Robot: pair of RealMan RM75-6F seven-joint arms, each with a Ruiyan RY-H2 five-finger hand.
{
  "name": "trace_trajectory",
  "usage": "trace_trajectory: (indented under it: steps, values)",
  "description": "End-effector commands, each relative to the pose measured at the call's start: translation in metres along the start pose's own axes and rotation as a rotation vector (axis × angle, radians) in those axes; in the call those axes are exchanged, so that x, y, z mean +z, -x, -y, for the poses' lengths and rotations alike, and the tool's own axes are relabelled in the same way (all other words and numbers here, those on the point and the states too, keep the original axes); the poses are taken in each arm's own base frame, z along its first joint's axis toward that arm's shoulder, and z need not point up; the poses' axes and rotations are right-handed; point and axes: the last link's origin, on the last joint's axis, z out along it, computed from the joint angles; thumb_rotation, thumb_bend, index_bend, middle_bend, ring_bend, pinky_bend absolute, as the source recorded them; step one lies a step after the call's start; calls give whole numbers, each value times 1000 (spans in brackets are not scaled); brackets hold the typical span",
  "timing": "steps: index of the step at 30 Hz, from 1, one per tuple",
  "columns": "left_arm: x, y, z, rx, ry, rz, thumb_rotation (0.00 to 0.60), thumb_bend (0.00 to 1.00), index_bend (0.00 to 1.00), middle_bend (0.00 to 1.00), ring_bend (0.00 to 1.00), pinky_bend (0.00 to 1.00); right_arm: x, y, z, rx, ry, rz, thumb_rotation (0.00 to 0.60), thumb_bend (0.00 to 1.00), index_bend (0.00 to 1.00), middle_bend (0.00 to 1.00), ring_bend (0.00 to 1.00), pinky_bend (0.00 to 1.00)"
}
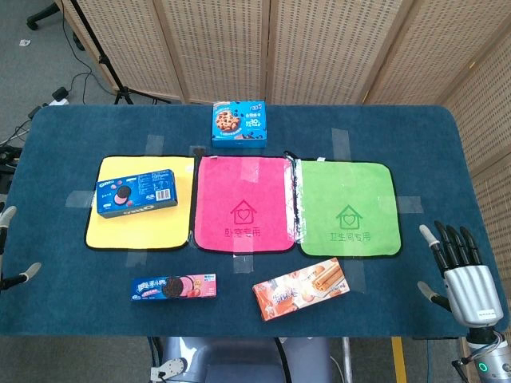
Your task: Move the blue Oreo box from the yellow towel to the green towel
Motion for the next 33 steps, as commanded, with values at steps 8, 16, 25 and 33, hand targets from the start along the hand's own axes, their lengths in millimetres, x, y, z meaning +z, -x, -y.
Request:
trace_trajectory:
  steps: [8,16,25,33]
  values:
    - [1,3,0,-42,3,47,600,0,0,0,0,0,1,0,0,10,0,9,600,0,0,0,0,0]
    - [43,8,17,-499,-117,274,600,1000,0,0,0,0,2,-2,-4,30,19,12,600,0,0,0,0,0]
    - [97,15,34,-807,-216,385,600,1000,0,0,0,0,4,-2,-6,39,24,19,600,0,0,0,0,0]
    - [134,33,15,-1053,-298,450,600,1000,0,0,0,0,6,-2,-9,49,36,22,600,0,0,0,0,0]
